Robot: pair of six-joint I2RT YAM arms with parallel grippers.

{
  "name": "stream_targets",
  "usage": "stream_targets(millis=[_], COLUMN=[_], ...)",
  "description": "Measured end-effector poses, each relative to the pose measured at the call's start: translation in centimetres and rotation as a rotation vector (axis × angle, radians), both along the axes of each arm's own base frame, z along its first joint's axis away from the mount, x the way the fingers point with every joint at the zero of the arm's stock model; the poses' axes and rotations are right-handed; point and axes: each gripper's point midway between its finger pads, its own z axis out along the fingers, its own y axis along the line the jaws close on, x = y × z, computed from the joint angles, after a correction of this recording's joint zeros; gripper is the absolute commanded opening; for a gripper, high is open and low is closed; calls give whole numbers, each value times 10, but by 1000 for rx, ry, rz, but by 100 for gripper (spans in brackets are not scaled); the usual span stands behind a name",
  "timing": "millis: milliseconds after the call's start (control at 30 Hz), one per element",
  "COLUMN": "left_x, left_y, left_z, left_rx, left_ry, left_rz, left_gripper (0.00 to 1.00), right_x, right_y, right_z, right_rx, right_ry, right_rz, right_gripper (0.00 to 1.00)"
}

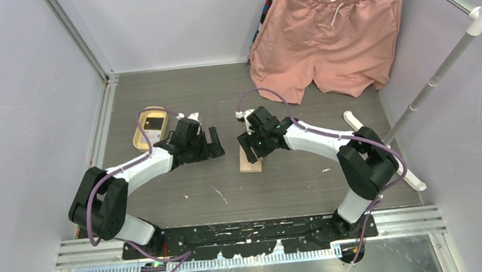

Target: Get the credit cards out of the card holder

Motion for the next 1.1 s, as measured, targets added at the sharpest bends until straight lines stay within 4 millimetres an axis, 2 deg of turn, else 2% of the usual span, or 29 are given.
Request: stream_targets(millis=[67, 167, 300, 433, 600, 667, 700, 867, 1100], left_x=[-1, -1, 1, 0, 0, -1, 0, 3, 17], left_y=[0, -1, -2, -2, -2, -4, -5, -16, -42], left_z=[-5, -6, -8, -12, -14, -14, -14, -20, -15], left_rx=[-2, -6, -15, -9, -9, -15, -19, -63, -178], left_ry=[19, 26, 30, 42, 48, 50, 51, 60, 29], left_rz=[13, 21, 32, 33, 31, 29, 27, 24, 21], left_gripper=[91, 90, 90, 90, 88, 88, 88, 85, 85], right_x=[2, 6, 7, 11, 14, 16, 17, 21, 20], right_y=[1, 4, 5, 8, 12, 14, 16, 22, 32], right_z=[-3, -9, -26, -27, -26, -25, -25, -26, -24], right_rx=[4, 5, -18, -9, 8, 20, 28, 59, 147], right_ry=[-7, -13, 11, 3, -6, -13, -15, -29, -48], right_rz=[0, 0, 2, -1, -2, -3, -4, -16, -9], right_gripper=[64, 53, 43, 38, 16, 4, 1, 1, 1])
